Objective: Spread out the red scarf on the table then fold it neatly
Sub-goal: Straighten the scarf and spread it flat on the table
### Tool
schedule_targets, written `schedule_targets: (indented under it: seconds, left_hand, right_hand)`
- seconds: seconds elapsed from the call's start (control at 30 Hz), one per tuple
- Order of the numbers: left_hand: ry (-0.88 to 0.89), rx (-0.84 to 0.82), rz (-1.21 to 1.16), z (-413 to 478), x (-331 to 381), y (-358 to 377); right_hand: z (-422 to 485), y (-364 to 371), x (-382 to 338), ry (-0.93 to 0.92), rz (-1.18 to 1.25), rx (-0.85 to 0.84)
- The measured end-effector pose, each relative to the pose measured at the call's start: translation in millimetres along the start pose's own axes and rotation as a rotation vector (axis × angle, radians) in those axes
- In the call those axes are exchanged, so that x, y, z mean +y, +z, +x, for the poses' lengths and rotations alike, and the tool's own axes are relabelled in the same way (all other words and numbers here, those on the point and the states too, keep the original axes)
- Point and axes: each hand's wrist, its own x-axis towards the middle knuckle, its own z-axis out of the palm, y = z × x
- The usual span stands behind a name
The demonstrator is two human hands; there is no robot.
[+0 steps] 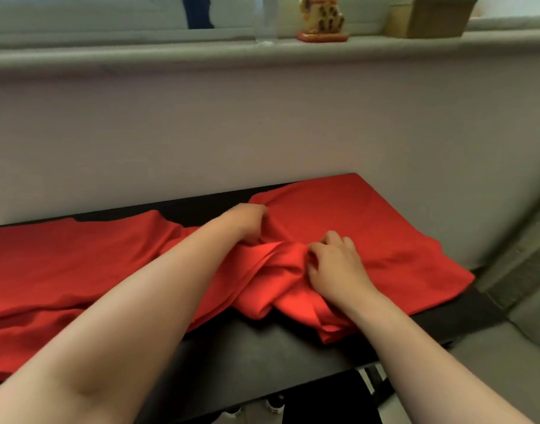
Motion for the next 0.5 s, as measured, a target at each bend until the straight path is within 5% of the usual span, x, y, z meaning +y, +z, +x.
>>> schedule_targets:
  seconds: [0.13,0.2,0.3,0.4,0.5]
  left_hand:
    - [-0.142,-0.002,0.130,-14,-40,-4]
    - [-0.178,0.146,0.150,-18,-47,-3]
    - [0.100,0.344,-0.052,-18,-13,-6]
    - [0.298,0.211,-0.277,-22,30,3]
    - [0.224,0.030,-0.166,-18,38,34]
  right_hand:
    - [-10,11,-26,-0.089,0.038,0.048]
    - [-14,18,-39,-0.137,0.071,0.070]
    - [-15,16,-44,-0.186,0.091,0.011]
    - [-12,3,-23,-0.069,0.104,0.064]
    - [-12,-4,9,0.128,0.036,0.058]
